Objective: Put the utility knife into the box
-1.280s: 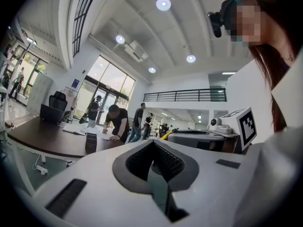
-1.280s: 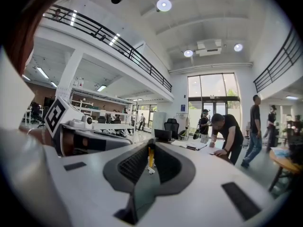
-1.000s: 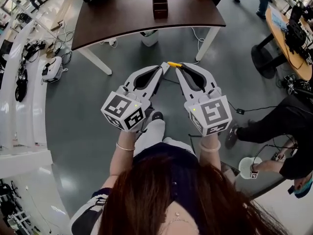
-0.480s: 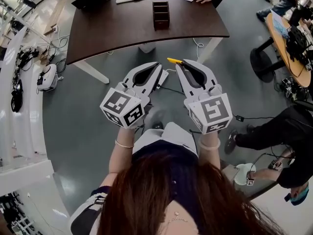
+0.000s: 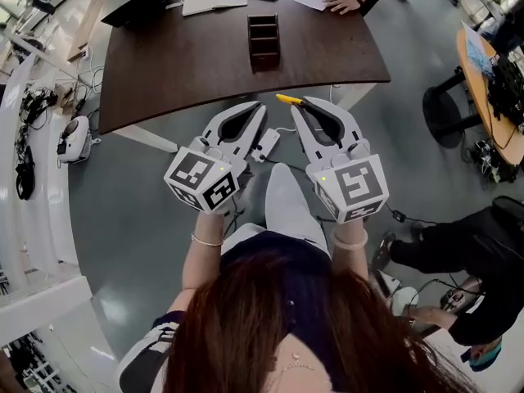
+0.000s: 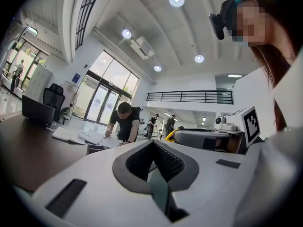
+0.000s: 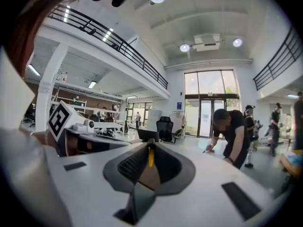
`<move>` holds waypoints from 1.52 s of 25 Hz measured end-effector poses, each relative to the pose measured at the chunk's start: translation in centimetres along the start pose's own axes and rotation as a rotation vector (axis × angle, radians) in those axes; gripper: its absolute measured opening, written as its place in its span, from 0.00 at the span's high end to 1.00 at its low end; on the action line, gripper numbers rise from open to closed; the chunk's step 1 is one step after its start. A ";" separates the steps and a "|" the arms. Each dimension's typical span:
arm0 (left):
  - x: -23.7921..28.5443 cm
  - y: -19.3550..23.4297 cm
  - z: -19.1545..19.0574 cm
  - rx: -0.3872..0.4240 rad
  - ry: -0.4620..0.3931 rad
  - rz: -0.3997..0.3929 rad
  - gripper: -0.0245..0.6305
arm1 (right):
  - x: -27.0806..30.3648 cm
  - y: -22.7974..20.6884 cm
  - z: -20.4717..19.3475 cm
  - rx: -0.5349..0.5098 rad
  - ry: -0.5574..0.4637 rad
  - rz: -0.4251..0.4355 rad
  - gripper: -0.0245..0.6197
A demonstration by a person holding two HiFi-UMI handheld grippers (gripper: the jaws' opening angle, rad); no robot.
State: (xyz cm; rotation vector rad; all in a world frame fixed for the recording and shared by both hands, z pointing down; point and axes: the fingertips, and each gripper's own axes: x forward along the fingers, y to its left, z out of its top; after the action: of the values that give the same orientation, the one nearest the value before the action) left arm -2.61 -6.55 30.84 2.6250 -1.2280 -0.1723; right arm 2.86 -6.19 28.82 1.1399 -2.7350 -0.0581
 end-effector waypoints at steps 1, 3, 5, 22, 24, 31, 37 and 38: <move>1.3 0.9 0.3 0.003 -0.003 0.004 0.96 | 1.2 -1.2 0.0 -0.001 -0.002 0.009 0.89; 3.8 2.8 0.9 0.007 -0.013 0.012 0.96 | 3.7 -3.4 0.3 -0.005 -0.007 0.024 0.89; 6.0 4.5 1.5 0.009 -0.017 0.024 0.96 | 5.8 -5.4 0.5 -0.007 -0.010 0.042 0.89; 14.9 15.2 4.7 0.019 -0.032 0.112 0.96 | 18.6 -14.0 1.3 -0.008 -0.009 0.133 0.89; 15.5 16.1 4.6 0.009 -0.022 0.100 0.96 | 19.5 -14.3 1.2 -0.003 0.003 0.126 0.89; 17.5 19.3 3.0 -0.044 0.008 0.077 0.96 | 21.8 -16.3 -0.6 0.036 0.047 0.089 0.89; 18.1 21.4 0.0 -0.118 0.047 0.078 0.96 | 23.7 -17.2 -3.6 0.094 0.104 0.080 0.89; 18.2 21.6 -0.5 -0.125 0.052 0.076 0.96 | 24.0 -17.3 -4.3 0.110 0.111 0.079 0.89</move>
State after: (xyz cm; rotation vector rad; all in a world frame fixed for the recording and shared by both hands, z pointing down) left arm -6.86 -33.79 36.94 2.4572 -1.2546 -0.1613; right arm -0.80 -35.24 34.79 1.0265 -2.7096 0.1631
